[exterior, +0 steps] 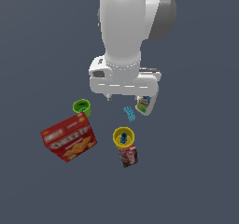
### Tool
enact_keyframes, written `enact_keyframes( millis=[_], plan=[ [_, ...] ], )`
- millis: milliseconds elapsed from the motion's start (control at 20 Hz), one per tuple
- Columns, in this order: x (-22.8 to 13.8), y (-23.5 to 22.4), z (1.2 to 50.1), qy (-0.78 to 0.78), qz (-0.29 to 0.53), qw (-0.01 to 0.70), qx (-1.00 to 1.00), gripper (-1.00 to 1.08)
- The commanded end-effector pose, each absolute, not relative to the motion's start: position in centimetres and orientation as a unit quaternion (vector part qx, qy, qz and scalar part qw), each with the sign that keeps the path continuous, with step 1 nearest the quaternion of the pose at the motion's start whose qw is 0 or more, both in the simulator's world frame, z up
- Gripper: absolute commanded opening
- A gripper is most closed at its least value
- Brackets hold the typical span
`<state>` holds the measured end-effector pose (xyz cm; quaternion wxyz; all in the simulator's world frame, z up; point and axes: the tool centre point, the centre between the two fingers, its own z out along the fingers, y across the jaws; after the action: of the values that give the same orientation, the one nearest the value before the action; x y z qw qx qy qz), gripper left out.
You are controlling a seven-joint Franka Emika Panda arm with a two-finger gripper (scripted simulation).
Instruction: Pick up a designated object from a clutter of objects.
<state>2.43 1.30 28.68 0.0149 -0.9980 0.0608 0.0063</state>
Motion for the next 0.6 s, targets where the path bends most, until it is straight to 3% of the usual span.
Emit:
enact_keyframes(
  millis=[0, 550],
  plan=[
    [3.1, 1.4, 28.1, 0.086, 0.007, 0.015, -0.996, 1.0],
    [6.8, 2.0, 24.6, 0.223, 0.008, 0.014, -0.975, 1.0]
  ],
)
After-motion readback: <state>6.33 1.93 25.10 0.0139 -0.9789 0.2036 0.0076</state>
